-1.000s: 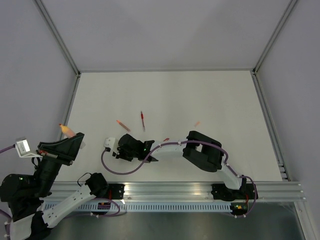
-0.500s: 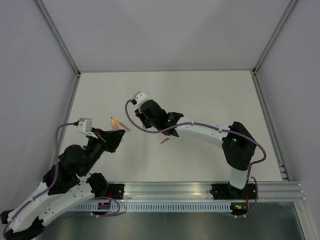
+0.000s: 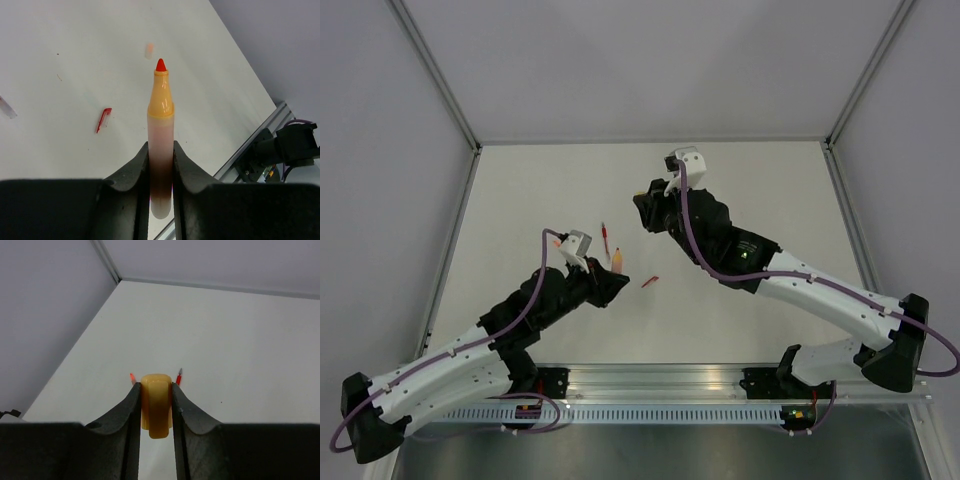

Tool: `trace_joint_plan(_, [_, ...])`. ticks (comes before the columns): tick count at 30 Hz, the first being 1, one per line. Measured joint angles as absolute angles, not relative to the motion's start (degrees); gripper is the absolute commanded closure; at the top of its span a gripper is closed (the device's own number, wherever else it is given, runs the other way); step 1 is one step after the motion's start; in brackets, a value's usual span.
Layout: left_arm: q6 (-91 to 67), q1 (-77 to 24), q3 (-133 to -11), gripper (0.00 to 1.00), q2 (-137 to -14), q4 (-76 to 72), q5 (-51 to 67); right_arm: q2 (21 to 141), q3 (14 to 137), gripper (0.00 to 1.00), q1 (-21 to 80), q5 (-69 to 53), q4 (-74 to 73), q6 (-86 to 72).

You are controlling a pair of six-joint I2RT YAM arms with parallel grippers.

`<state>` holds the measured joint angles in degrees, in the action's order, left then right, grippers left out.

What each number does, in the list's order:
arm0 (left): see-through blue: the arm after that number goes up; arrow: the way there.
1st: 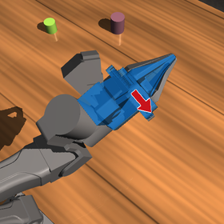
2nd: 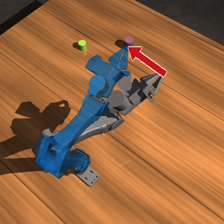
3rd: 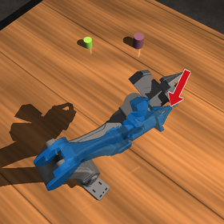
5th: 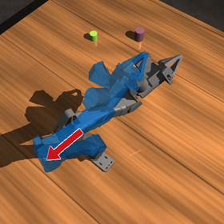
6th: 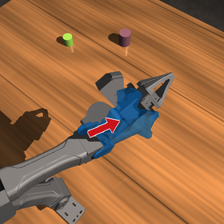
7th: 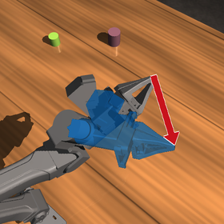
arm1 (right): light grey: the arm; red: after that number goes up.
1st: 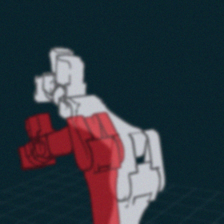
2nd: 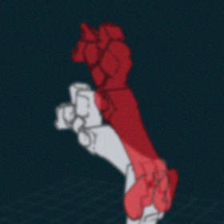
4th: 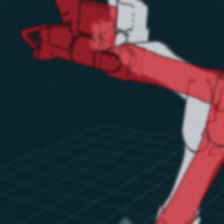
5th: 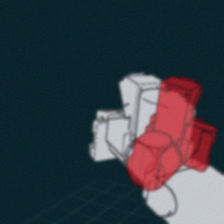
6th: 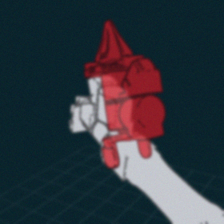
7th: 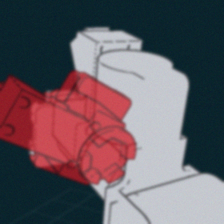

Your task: Insert the pens into the pen caps

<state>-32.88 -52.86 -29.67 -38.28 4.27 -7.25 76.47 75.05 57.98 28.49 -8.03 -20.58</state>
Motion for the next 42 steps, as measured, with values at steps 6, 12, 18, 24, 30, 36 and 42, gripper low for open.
trace_joint_plan(6, [-31.33, -52.84, -27.66, 0.98, -36.62, 1.04, -5.72, 75.7, 67.53, 1.0, 58.65, 28.6, -2.92, -25.39])
trace_joint_plan(12, [-30.37, -52.86, -25.85, 0.98, -31.97, -1.8, -5.41, 75.75, 64.84, 1.0, 62.83, 31.18, 2.52, -26.61])
trace_joint_plan(18, [-30.33, -52.84, -25.06, 0.98, -31.07, -2.24, -5.17, 76.47, 64.84, 1.0, 65.84, 33.8, 8.43, -26.52])
trace_joint_plan(24, [-30.33, -52.84, -24.05, 0.98, -30.17, -3.2, -4.19, 78.72, 64.84, 1.0, 68.73, 36.97, 11.77, -25.21])
trace_joint_plan(30, [-30.35, -52.86, -23.53, 0.98, -28.08, -3.36, -4.14, 79.59, 64.84, 1.0, 70.76, 39.42, 13.52, -23.77])
trace_joint_plan(36, [-30.35, -52.84, -23.46, 0.98, -27.79, -3.44, -4.19, 79.59, 63.44, 1.0, 71.59, 40.77, 15.77, -23.24])
trace_joint_plan(42, [-30.35, -52.86, -23.18, 0.98, -27.79, -3.42, -4.05, 79.59, 61.84, 1.0, 73.58, 42.52, 16.73, -22.65])
